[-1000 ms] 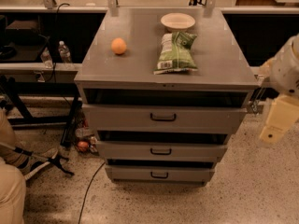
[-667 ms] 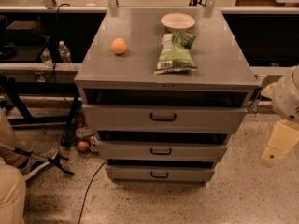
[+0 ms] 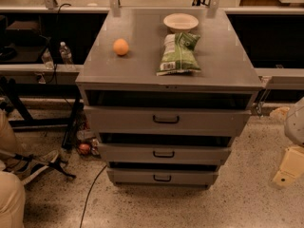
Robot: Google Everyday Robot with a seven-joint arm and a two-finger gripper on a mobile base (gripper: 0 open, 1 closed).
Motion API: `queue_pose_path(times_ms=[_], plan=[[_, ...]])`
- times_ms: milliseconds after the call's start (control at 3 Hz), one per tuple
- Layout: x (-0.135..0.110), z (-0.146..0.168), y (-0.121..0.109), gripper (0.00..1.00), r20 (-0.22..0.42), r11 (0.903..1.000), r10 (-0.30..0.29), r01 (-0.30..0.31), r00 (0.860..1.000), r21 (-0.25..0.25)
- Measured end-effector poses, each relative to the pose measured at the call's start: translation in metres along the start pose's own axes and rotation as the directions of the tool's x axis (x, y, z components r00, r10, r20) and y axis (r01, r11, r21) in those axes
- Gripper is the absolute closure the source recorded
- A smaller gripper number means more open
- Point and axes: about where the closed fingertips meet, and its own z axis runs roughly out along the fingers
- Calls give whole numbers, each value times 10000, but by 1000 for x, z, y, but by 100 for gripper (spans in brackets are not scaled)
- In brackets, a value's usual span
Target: Open middle drawer
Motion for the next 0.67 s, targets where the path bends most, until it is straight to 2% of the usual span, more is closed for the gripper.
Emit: queue_pose_path(times_ms=[333,667], plan=[[7,17,1,0,149,9995,-237,240,9996,-189],[28,81,1,0,807,9931,-954,1004,9922,-609]])
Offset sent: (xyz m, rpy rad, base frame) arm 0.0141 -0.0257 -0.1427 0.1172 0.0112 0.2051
